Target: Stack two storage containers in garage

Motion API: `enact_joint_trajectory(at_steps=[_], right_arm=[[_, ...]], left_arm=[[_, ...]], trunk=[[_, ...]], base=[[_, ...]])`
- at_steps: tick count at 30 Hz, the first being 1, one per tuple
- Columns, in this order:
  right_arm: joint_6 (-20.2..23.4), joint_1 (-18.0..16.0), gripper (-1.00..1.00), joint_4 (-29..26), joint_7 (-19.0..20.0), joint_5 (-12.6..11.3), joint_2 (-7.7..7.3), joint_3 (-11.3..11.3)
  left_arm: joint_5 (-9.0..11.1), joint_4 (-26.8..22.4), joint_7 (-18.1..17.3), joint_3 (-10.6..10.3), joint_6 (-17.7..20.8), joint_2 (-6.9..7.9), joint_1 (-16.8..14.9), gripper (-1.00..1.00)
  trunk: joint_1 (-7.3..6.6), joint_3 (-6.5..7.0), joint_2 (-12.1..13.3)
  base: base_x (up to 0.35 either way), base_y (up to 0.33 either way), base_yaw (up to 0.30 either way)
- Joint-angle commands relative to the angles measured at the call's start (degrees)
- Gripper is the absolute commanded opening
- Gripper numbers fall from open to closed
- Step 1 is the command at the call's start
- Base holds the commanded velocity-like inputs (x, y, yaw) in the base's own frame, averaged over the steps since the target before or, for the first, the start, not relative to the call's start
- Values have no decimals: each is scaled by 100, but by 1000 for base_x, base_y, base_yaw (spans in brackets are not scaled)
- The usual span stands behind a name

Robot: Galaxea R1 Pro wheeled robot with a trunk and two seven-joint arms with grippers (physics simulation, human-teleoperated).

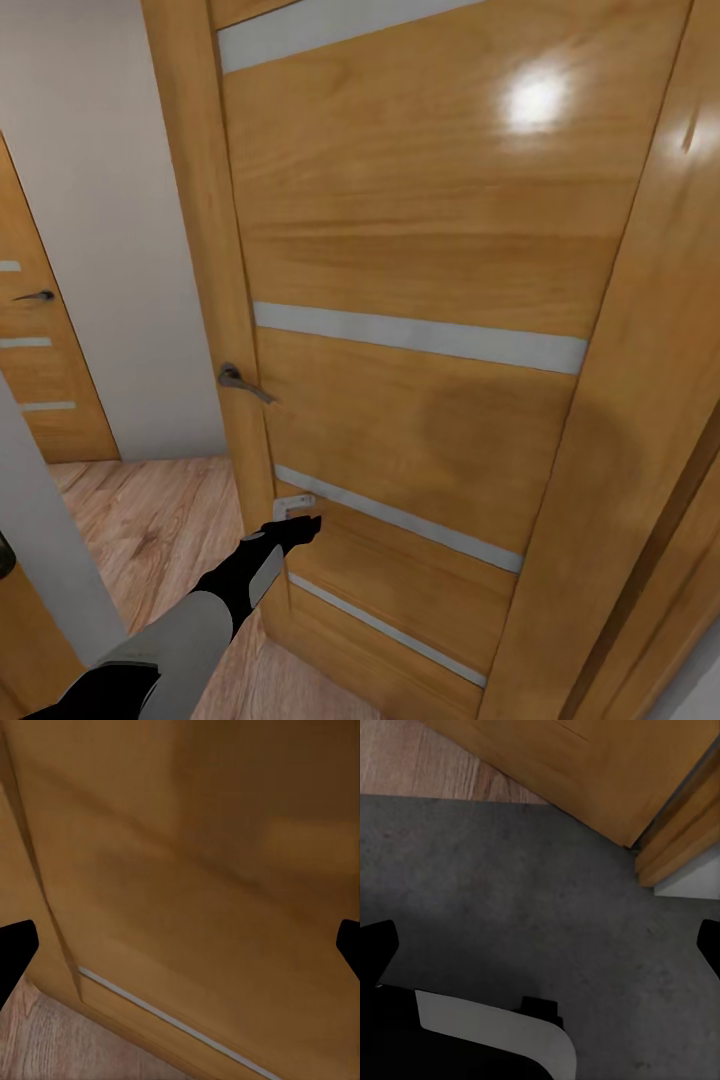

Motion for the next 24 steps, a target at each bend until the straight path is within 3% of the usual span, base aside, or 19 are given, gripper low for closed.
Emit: enact_joint_trajectory(at_steps=[1,5,11,24], right_arm=[[-33,-9,100,21,-9,32,-2,0],[-33,-9,100,21,-3,32,-3,0],[-33,-9,100,21,-2,32,-3,0],[-33,-9,100,21,-9,32,-2,0]], left_arm=[[44,-18,15,15,34,-3,-3,100],[44,-18,14,15,34,-4,-3,100],[44,-19,19,8,34,2,-3,100],[44,-21,22,7,25,2,-3,100]], trunk=[[0,-5,-3],[0,-5,-3],[0,-5,-3],[0,-5,-3]], base=[[2,1,0],[38,1,0],[266,0,0],[12,0,0]])
